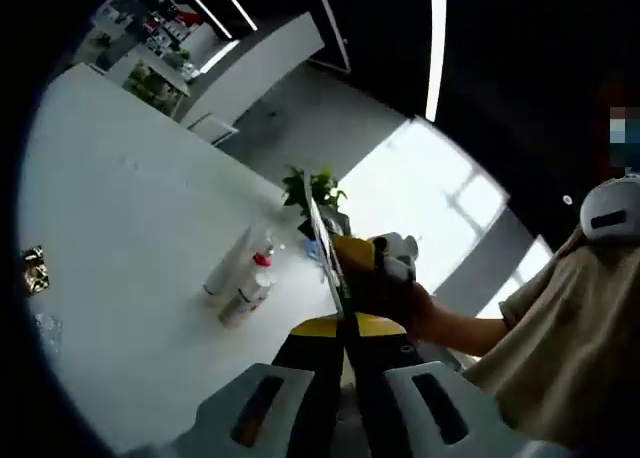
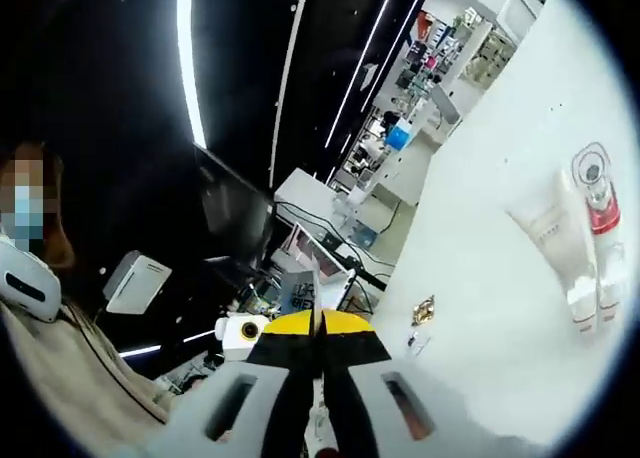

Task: Arrange the skincare products in the storage area until every visible bottle or jar stands upright without overlapping.

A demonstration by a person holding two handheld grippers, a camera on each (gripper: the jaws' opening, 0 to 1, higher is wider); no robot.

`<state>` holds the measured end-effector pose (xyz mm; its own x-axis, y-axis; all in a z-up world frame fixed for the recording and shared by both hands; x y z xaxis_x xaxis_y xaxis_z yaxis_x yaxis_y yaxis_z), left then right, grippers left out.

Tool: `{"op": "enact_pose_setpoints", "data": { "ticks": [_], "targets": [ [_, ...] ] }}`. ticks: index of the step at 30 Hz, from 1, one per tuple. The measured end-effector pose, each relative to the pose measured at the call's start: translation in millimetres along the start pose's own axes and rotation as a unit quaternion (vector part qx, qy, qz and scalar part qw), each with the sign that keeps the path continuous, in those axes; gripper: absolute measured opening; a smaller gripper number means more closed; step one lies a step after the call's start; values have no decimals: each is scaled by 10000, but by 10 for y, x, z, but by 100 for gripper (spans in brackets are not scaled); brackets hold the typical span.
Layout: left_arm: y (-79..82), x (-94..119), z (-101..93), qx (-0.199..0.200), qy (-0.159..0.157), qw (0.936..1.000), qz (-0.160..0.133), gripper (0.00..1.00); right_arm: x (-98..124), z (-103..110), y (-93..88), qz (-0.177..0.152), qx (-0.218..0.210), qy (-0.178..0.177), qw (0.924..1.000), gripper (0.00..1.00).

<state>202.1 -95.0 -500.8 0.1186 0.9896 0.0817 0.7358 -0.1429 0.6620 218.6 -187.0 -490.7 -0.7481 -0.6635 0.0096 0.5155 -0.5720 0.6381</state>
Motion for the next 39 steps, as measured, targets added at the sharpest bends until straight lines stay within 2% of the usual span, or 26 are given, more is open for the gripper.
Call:
{"op": "enact_pose_setpoints", "data": {
  "ticks": [2,3,4,5,7,9,11,13,14,16,17,18,19,20,22,24,25,28,29,31,33,34,35,36,37,39],
  "targets": [
    [52,0,-15,108,-17,9996,-261,0,11,48,75,-374,325,89,9987,4],
    [114,8,-59,294,-197,9980,-529,0,24,59,91,-496,358,136,9980,7],
    [151,16,-72,374,-259,9965,-694,0,42,71,102,-646,205,210,9975,11],
    [206,30,-92,447,-337,9941,-927,0,54,68,79,-629,131,260,9976,15],
    [280,53,-89,512,-360,9910,-1185,0,72,66,-2,-558,-214,401,9974,22],
    [308,64,-75,545,-352,9898,-1270,0,92,60,-74,-578,-341,444,9968,26],
    [336,64,-58,595,-363,9883,-1357,0,98,92,-178,-489,-564,570,9956,24],
    [340,53,-48,614,-359,9881,-1364,0,94,85,-260,-460,-692,562,9950,22],
    [337,41,-34,622,-321,9882,-1363,0,93,84,-280,-465,-670,539,9952,17],
    [321,32,-18,668,-323,9881,-1348,0,99,71,-300,-569,-702,468,9948,14],
    [311,31,-12,667,-300,9883,-1341,0,126,39,-271,-692,-821,441,9932,11],
    [310,36,4,653,-249,9883,-1356,0,158,33,-222,-869,-742,441,9925,6],
    [281,42,88,658,22,9894,-1295,0,186,52,-165,-1039,-780,559,9899,3],
    [241,35,138,591,202,9910,-1187,0,194,56,-181,-938,-863,579,9902,1],
    [225,6,113,481,175,9917,-1178,1,203,14,-196,-890,-529,348,9940,1],
    [155,-20,194,412,433,9931,-1007,10,214,84,-187,-993,-893,606,9892,1],
    [77,-43,238,437,520,9944,-815,16,230,64,-173,-1064,-925,599,9882,1],
    [-42,-91,263,606,468,9948,-676,26,272,38,-154,-1190,-1005,610,9859,1],
    [-65,-104,242,694,378,9946,-665,26,282,26,-155,-1196,-1025,592,9857,1],
    [-115,-131,210,726,247,9952,-600,19,288,16,-169,-1181,-1032,548,9861,1],
    [-126,-142,199,718,266,9953,-600,13,306,-51,-197,-1144,-1002,307,9879,1],
    [-122,-137,197,725,258,9952,-600,7,324,-84,-197,-1162,-1013,220,9878,1],
    [-114,-141,173,820,141,9945,-630,2,352,-178,-208,-1145,-942,-62,9889,1],
    [-101,-152,147,991,45,9928,-671,0,360,-229,-232,-1068,-827,-249,9905,1],
    [-109,-166,162,1002,72,9928,-645,0,369,-239,-235,-1057,-647,-321,9918,1],
    [-124,-189,179,1014,86,9927,-649,0,378,-248,-232,-1075,-592,-399,9916,2]
  ]
}}
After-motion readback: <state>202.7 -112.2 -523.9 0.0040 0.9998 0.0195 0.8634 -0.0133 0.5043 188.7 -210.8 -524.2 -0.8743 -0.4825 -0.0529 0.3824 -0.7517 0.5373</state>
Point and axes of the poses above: the point that each gripper's makers call its tool centre point, and the gripper's own axes: x roughly backward along the fingers, z roughly to its left, y roughly out of its top, the point moved 3 cm from there along x, roughly backward along the fingers, and after that the axes turned 6 degrees about z, right-handed, at the moved point
